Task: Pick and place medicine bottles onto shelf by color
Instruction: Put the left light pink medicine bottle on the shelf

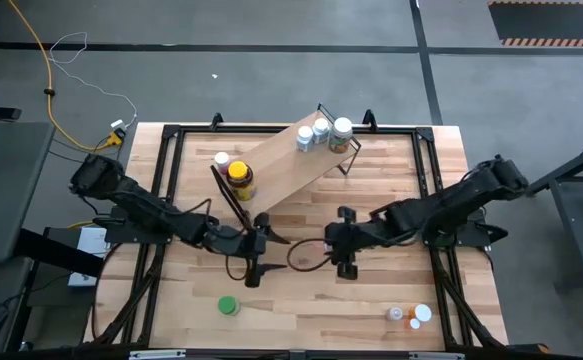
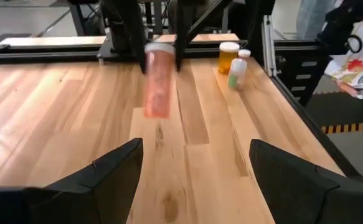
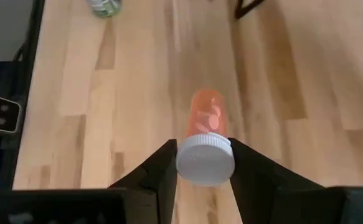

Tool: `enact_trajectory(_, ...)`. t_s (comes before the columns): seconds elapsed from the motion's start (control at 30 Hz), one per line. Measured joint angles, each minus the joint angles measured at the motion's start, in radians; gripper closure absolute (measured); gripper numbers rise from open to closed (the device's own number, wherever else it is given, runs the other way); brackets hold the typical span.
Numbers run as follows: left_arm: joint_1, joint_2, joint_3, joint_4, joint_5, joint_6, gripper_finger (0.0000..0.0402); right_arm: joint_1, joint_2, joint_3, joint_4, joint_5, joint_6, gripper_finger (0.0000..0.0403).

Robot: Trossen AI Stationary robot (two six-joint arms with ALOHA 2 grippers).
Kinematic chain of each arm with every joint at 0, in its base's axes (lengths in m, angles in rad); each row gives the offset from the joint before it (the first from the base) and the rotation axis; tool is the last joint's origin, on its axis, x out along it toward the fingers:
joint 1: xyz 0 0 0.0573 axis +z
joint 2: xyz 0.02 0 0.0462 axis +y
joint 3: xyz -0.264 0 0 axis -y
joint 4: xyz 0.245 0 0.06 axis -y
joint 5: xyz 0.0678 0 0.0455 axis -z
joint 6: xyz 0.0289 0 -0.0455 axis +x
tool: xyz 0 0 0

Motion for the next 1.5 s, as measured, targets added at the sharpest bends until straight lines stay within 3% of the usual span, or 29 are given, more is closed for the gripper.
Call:
enact_trajectory(0.3,0.027,0.144,0.001,0.163,0.016,-0.072,0.0116,-0.004,0.087,0.000,0.155,-0.109,-0.054,0.0284)
enact_trajectory(0.43,0.044,0.192,0.001,0.205,0.098,-0.091,0.0116,-0.004,0.110,0.000,0.166,-0.113,-0.052,0.0284)
enact_trajectory(0.67,0.050,0.280,0.072,0.205,0.187,-0.104,0.0116,-0.006,0.148,0.000,0.195,-0.118,-0.054,0.0284)
enact_trajectory(1.17,0.047,0.319,0.129,0.145,0.168,-0.070,0.0120,-0.006,0.152,0.000,0.221,-0.120,-0.057,0.0284)
enact_trajectory(1.5,0.047,0.319,0.129,0.137,0.164,-0.069,0.0210,-0.006,0.151,0.000,0.221,-0.120,-0.054,0.0284)
